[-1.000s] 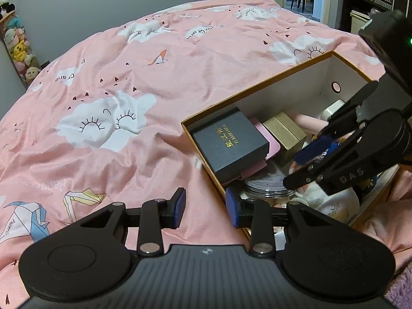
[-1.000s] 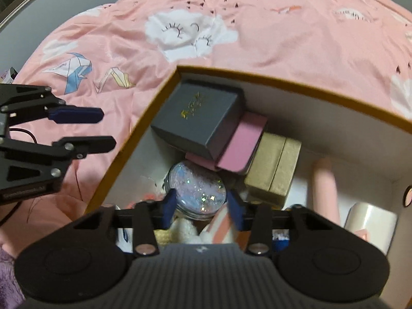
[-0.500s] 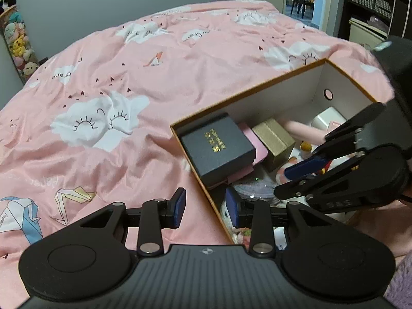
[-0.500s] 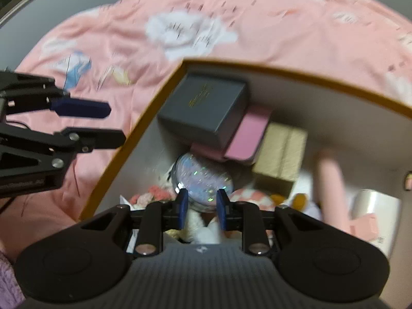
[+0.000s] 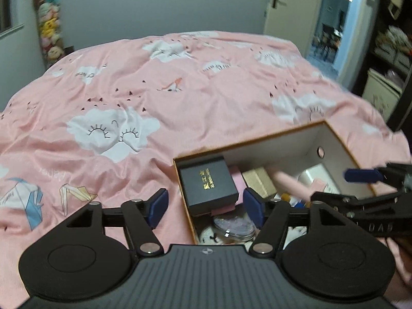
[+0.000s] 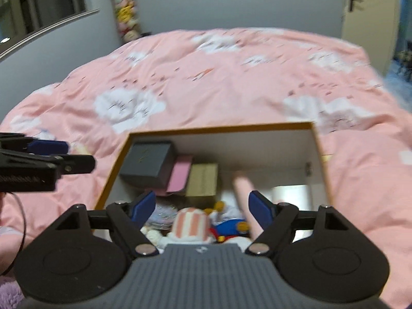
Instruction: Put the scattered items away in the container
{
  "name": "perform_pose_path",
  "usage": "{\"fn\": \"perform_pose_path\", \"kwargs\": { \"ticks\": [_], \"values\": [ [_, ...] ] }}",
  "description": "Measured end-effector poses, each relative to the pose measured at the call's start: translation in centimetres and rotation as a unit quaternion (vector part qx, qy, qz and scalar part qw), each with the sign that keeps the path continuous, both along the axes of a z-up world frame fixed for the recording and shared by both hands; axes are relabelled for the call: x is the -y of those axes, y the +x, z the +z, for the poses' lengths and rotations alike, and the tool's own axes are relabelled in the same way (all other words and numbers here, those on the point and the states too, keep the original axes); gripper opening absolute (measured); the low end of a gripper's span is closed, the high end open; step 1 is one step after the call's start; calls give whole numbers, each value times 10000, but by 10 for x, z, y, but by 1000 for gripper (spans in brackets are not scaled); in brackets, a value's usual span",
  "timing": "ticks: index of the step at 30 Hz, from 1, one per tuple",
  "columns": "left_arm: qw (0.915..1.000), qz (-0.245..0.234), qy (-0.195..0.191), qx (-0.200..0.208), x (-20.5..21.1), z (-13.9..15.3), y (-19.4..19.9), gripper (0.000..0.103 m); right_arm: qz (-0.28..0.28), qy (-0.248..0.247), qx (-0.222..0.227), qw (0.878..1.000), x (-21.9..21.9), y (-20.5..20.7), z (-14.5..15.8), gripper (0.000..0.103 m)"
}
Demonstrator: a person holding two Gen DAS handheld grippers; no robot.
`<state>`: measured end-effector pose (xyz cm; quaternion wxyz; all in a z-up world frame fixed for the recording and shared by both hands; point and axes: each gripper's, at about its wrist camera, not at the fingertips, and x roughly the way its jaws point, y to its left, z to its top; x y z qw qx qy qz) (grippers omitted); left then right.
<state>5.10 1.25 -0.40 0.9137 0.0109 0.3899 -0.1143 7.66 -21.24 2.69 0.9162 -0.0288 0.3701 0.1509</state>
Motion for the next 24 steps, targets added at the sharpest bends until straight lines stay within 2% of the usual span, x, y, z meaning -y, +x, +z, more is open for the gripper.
{"fn": "perform_pose_path", "kwargs": {
  "ticks": [1, 2, 10, 17, 24],
  "values": [
    [9999, 101, -30, 15, 1, 3, -2, 86, -95, -31, 82, 9999, 2, -4, 3, 86],
    [9998, 171, -51, 29, 2, 5, -4, 88, -172, -71, 163, 9997, 3, -8, 5, 86],
    [9993, 359, -58, 38, 12, -4, -22, 88, -463, -523, 501, 9963, 4, -32, 12, 86],
    [9988, 368, 158, -284, 18, -32, -33, 88, -426, -651, 287, 9966, 3, -42, -6, 86],
    [9979, 305, 114, -562, 18, -47, -35, 88, -527, -561, -36, 9970, 5, -40, -23, 86]
  ]
}}
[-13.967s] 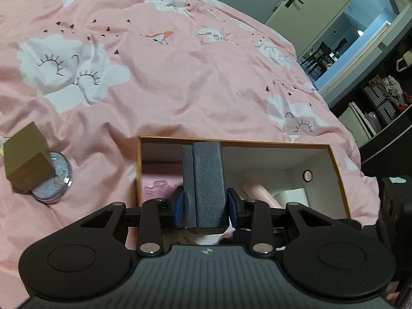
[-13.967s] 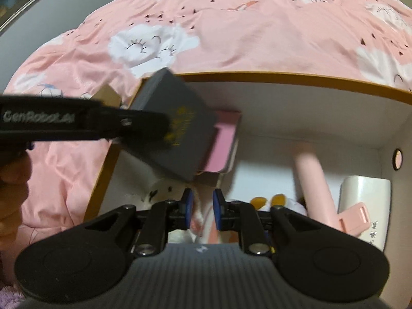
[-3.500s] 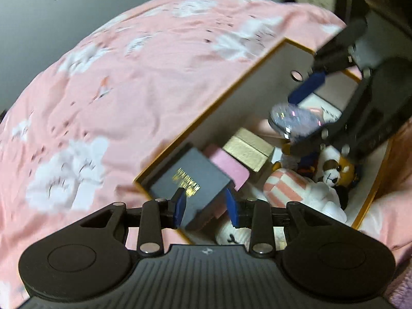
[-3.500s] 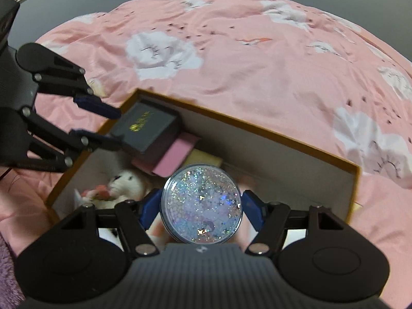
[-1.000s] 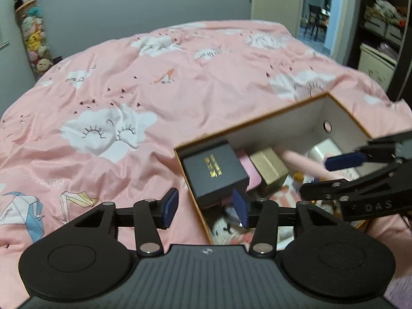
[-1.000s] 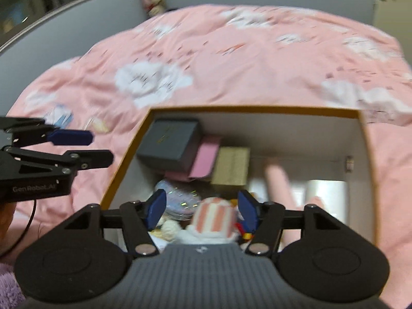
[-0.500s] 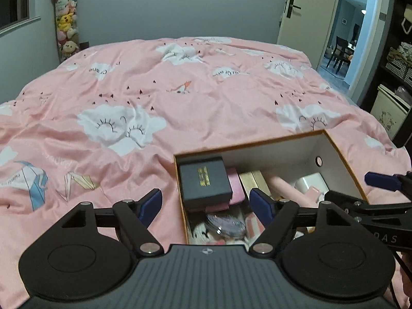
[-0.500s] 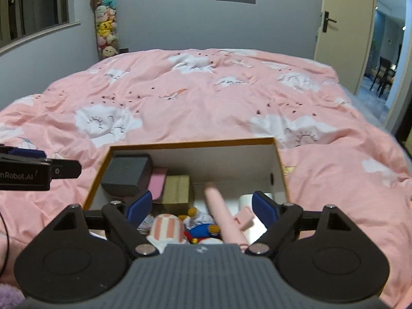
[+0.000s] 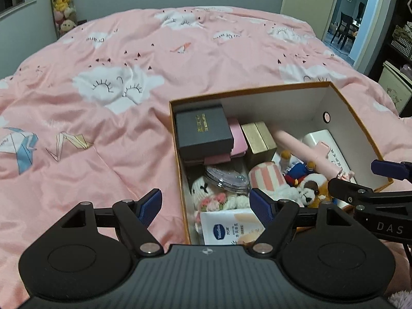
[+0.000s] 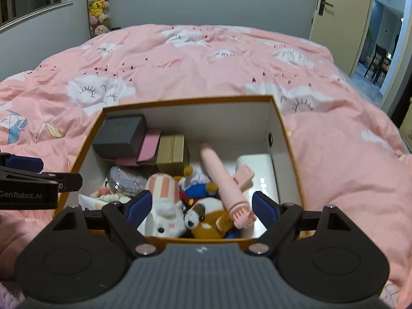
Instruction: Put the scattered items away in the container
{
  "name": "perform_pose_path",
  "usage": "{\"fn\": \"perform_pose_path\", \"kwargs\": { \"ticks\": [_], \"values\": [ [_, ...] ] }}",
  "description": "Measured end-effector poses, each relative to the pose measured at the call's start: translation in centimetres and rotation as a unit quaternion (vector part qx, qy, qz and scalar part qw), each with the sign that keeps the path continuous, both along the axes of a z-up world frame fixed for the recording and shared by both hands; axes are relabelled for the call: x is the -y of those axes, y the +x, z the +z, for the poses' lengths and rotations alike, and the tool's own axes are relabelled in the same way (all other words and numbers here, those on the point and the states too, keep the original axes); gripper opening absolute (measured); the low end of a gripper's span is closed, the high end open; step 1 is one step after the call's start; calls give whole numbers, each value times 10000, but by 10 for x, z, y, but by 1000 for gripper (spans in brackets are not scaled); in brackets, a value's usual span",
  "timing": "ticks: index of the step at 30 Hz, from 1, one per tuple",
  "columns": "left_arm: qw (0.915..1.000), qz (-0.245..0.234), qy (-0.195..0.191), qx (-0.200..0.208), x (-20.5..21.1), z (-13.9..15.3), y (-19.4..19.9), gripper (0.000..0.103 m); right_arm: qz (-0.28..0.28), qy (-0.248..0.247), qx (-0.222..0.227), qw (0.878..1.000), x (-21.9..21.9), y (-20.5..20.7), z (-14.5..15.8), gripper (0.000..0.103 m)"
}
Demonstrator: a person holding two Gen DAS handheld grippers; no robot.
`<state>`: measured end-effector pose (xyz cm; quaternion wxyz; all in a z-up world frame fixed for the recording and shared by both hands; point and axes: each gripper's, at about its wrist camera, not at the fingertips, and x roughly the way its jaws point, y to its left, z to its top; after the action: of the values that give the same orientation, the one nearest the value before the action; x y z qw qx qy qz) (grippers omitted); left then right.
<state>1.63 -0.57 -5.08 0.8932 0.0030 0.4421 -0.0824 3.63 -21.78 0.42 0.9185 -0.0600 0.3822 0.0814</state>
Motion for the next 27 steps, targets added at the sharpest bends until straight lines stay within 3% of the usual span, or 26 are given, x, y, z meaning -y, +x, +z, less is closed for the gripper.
{"fn": "perform_pose_path", "kwargs": {
  "ticks": [14, 27],
  "values": [
    [9999, -82, -1, -64, 7, -5, 0, 88, -145, 37, -147, 9998, 4, 2, -7, 86],
    [9989, -149, 147, -419, 12, -20, 5, 88, -34, -209, -380, 9991, -4, 6, -22, 86]
  ]
}}
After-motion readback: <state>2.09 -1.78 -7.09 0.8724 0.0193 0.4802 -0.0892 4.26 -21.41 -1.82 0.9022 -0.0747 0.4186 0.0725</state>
